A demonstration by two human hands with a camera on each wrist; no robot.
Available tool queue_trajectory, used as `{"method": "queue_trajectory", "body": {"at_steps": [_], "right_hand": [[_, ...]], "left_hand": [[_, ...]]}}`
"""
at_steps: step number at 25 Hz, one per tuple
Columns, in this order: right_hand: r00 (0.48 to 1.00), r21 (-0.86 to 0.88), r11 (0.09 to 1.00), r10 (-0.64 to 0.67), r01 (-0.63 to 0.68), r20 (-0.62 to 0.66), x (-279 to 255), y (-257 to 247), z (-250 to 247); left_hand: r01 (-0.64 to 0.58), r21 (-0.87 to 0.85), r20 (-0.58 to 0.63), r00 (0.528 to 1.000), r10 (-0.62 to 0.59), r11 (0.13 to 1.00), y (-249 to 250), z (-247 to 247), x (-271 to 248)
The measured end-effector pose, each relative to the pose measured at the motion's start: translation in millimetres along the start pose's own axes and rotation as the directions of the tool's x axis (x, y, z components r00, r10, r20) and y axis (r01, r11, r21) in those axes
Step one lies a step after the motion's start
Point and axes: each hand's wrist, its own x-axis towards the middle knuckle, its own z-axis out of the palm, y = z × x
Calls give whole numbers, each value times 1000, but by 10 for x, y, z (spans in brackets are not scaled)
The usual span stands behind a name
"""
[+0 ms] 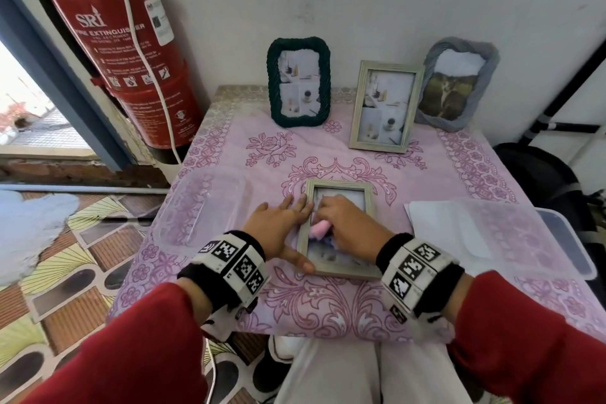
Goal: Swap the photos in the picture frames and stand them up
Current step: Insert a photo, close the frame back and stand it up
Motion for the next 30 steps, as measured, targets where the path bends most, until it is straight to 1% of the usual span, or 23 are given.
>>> {"method": "queue_trajectory", "body": {"at_steps": [3, 5, 6, 8, 12, 16, 19, 21, 24, 27, 30], "right_hand": [[993, -26, 994, -103, 104, 53, -299, -105, 9], [985, -140, 979, -133, 147, 107, -452, -111, -79], [982, -208, 966, -127, 154, 137, -511, -103, -138], [987, -278, 955, -64, 104, 149, -567, -82, -246], [998, -358, 932, 64, -52, 21, -478, -32, -266], [982, -260, 948, 164, -182, -89, -253, 100, -297], [941, -105, 949, 273, -297, -201, -32, 177, -245], [923, -25, 945, 312, -326, -225, 107, 204, -185], [918, 44, 943, 331, -330, -218, 193, 246, -147], [939, 83, 959, 282, -270, -198, 210, 264, -167], [960, 76, 968, 246, -238, -135, 245, 289, -180]], "left_hand": [[7, 55, 17, 1000, -8, 998, 13, -24, -11], [4, 62, 24, 1000, -5, 998, 14, -36, -20], [2, 61, 30, 1000, -4, 998, 16, -39, -24], [-2, 55, 34, 999, 0, 999, 13, -43, -25], [-15, 8, 32, 999, 15, 1000, -17, -31, -16], [-34, -16, 25, 999, 34, 999, -31, -5, -10], [-48, -62, 14, 999, 49, 997, -61, 11, 10], [-55, -82, 6, 998, 56, 995, -72, 22, 17], [-64, -89, 0, 998, 64, 994, -66, 30, 26], [-65, -98, -7, 998, 64, 993, -62, 26, 21], [-53, -89, -2, 999, 53, 995, -47, 20, 17]]}}
